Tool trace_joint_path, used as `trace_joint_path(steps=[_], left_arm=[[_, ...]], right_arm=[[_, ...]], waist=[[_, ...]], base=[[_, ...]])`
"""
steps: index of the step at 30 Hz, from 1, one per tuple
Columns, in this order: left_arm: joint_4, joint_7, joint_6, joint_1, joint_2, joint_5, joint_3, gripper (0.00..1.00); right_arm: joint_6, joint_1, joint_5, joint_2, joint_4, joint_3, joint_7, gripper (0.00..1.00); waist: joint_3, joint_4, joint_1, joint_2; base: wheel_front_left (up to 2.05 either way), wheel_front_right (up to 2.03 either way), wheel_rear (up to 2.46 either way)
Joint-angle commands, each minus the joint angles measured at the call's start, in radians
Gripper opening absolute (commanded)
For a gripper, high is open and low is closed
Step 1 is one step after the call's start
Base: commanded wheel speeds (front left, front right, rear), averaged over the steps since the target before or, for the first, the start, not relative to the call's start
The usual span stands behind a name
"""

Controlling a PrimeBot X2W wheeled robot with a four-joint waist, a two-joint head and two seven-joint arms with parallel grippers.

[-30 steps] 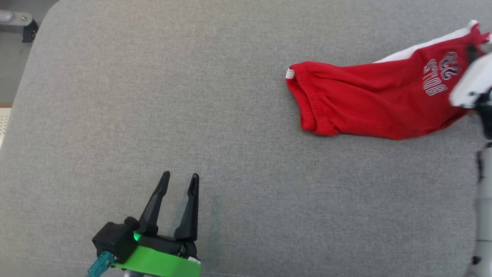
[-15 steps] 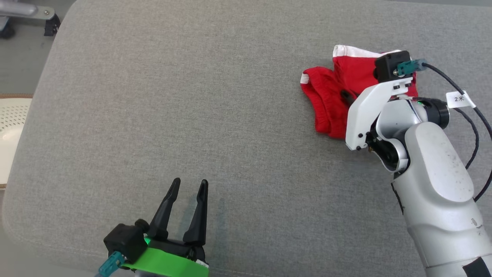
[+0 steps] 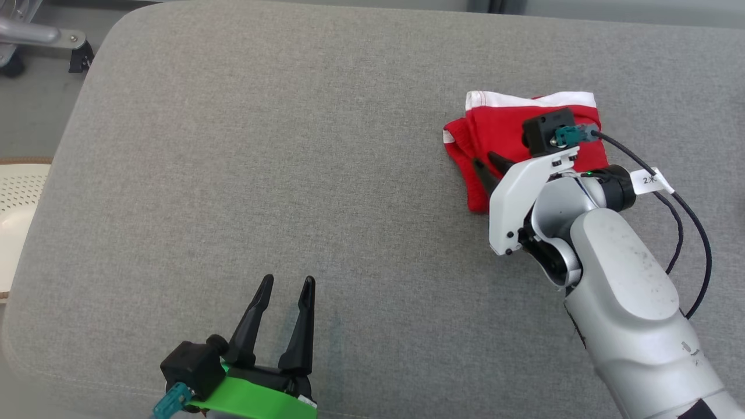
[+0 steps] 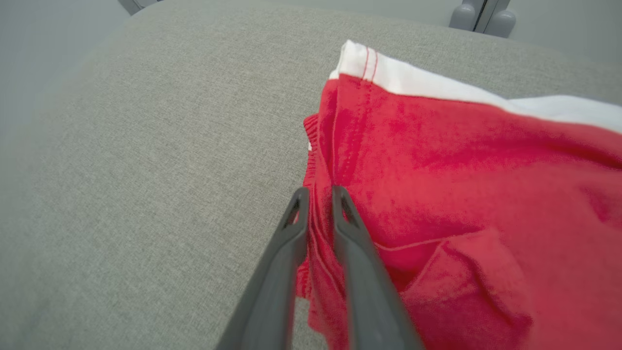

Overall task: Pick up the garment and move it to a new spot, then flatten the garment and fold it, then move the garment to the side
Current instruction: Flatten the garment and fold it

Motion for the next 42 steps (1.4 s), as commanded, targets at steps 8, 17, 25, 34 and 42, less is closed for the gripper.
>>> trace_joint_path(steps=[8,17,25,34,42], left_arm=[[0.002,-0.003,-0.004,0.061,0.007,0.024,0.037,1.00],[-0.018,-0.003,-0.004,0.143,0.003,0.055,0.110,1.00],[-0.057,-0.003,-0.004,0.198,-0.004,0.076,0.151,1.00],[-0.077,-0.003,-0.004,0.141,-0.006,0.066,0.152,1.00],[-0.060,-0.003,-0.004,0.106,-0.006,0.054,0.146,1.00]], right_arm=[[-0.001,0.113,0.013,-0.051,-0.099,0.106,-0.230,1.00],[-0.001,0.305,-0.065,-0.126,-0.131,-0.037,-0.471,1.00],[-0.001,0.378,-0.101,-0.130,-0.098,-0.226,-0.553,1.00],[-0.001,0.278,-0.119,-0.140,-0.016,-0.223,-0.523,0.00],[-0.001,0.121,-0.170,-0.135,0.189,-0.124,-0.479,0.00]], waist=[[-0.084,-0.043,0.0000,0.0000],[-0.176,-0.082,0.0000,0.0000],[-0.202,-0.076,0.0000,0.0000],[-0.111,-0.045,0.0000,0.0000],[-0.073,-0.022,0.0000,0.0000]], base=[[0.00,0.00,0.00],[0.00,0.00,0.00],[0.00,0.00,0.00],[0.00,0.00,0.00],[0.00,0.00,0.00]])
